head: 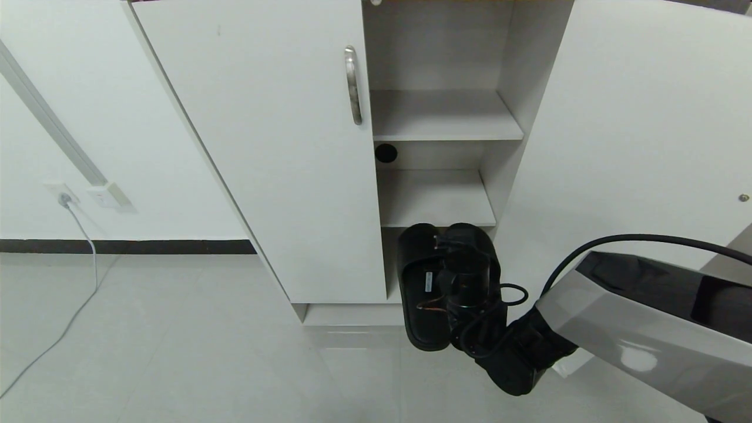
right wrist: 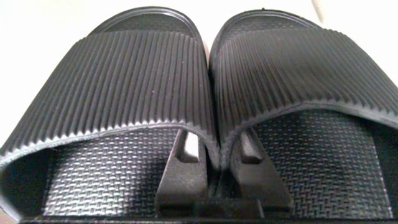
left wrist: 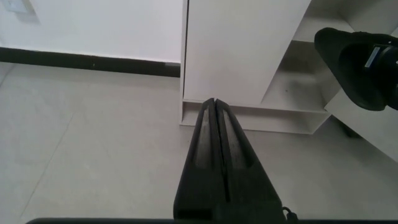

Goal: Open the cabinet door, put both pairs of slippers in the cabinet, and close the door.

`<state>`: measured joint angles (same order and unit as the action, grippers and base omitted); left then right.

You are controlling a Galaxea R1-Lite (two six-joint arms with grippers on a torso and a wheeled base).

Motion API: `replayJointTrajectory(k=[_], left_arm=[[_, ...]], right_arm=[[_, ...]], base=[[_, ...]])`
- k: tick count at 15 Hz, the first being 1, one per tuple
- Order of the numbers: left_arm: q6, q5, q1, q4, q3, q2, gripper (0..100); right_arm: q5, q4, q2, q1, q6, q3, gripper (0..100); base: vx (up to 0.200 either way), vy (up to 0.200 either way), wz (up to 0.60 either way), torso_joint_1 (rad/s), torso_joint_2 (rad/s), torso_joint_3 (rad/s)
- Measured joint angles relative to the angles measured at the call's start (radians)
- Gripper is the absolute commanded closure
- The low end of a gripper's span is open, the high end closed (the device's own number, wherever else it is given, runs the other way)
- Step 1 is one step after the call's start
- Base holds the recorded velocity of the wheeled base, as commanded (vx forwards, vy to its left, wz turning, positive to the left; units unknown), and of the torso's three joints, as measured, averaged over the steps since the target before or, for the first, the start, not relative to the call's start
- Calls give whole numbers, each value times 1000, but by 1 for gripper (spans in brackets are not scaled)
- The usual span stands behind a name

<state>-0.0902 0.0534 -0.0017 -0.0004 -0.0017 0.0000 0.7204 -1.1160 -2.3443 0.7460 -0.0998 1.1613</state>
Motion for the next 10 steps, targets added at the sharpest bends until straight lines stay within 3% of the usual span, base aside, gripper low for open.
replayJointTrajectory(k=[3, 10], left_arm=[[0, -1, 0, 0, 0, 0, 100], [1, -1, 0, 0, 0, 0, 100]], right_arm=[[1, 0, 0, -1, 1, 1, 100], [1, 0, 3, -1, 11, 3, 100]], base=[[0, 0, 0, 0, 0, 0], [200, 0, 0, -1, 2, 2]])
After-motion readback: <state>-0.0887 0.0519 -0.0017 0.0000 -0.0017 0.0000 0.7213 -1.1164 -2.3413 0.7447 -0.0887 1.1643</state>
